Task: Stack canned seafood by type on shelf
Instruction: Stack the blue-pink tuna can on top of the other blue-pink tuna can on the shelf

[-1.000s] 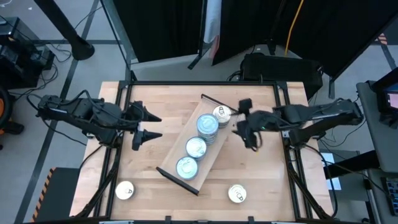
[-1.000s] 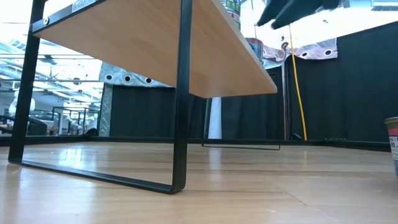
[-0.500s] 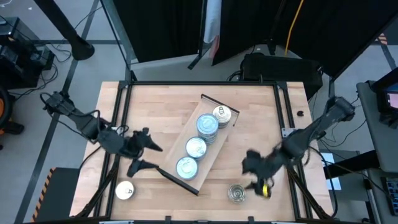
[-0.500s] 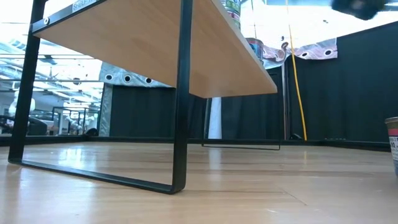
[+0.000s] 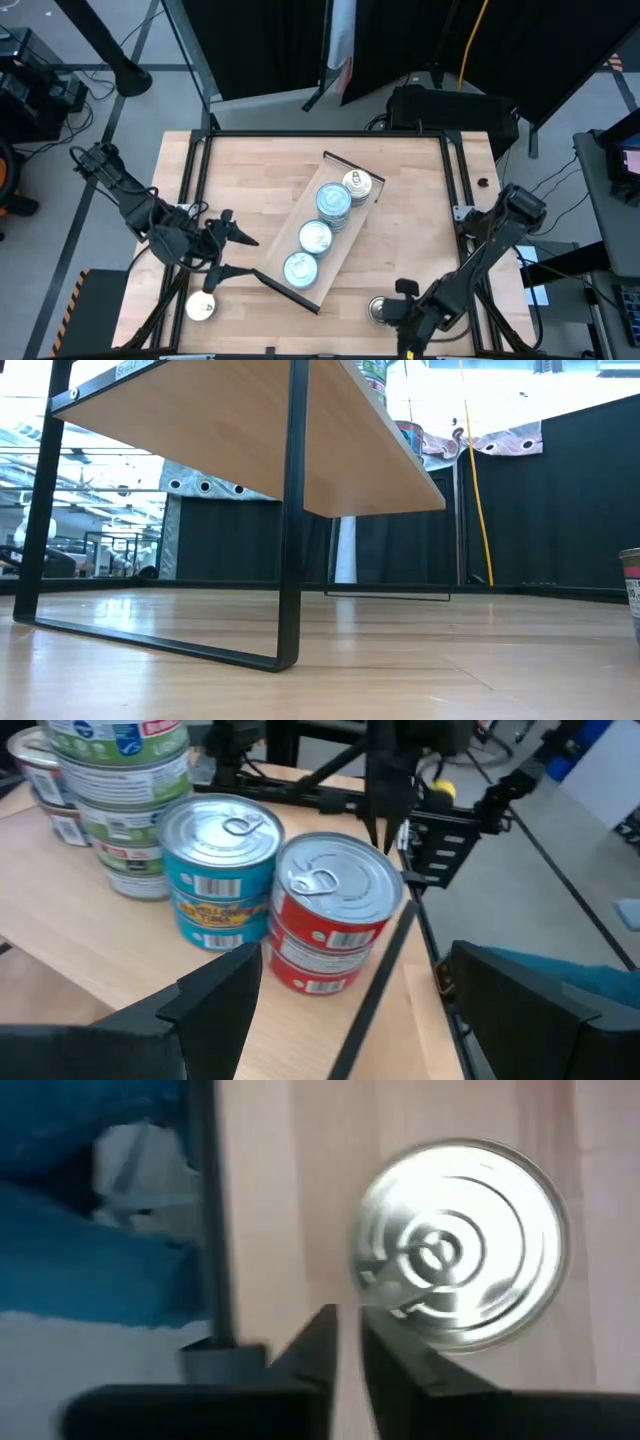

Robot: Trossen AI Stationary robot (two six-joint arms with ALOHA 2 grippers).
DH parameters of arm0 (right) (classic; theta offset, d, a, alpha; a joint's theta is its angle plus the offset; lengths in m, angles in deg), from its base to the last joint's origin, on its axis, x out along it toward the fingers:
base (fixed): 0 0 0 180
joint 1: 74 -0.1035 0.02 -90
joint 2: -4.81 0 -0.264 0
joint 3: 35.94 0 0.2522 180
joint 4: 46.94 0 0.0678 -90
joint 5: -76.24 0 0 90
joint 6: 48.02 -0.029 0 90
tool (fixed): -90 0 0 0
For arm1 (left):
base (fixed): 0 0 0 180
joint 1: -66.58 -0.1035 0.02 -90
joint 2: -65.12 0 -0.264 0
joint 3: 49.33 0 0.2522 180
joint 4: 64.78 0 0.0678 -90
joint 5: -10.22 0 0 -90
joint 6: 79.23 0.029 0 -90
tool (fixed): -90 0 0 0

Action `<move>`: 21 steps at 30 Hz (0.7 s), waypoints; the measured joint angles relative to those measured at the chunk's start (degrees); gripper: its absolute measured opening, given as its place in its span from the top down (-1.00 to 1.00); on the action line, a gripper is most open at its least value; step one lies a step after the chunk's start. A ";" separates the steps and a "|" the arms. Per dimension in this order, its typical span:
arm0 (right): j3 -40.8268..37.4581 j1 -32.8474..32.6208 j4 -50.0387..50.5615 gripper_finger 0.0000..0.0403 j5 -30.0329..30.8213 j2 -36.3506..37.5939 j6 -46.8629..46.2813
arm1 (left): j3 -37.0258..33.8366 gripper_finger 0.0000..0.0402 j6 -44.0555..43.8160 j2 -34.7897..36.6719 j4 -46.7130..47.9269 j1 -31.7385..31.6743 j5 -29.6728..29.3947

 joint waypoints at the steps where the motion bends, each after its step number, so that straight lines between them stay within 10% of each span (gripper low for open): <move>1: 0.13 0.02 0.48 0.87 0.30 -0.89 -0.02 | 0.00 -0.60 -0.14 0.00 0.02 -0.02 -0.19; 21: 0.36 -0.52 7.88 1.00 4.74 -3.22 -4.50 | 0.00 -0.60 0.02 -2.51 -1.49 -0.04 -1.78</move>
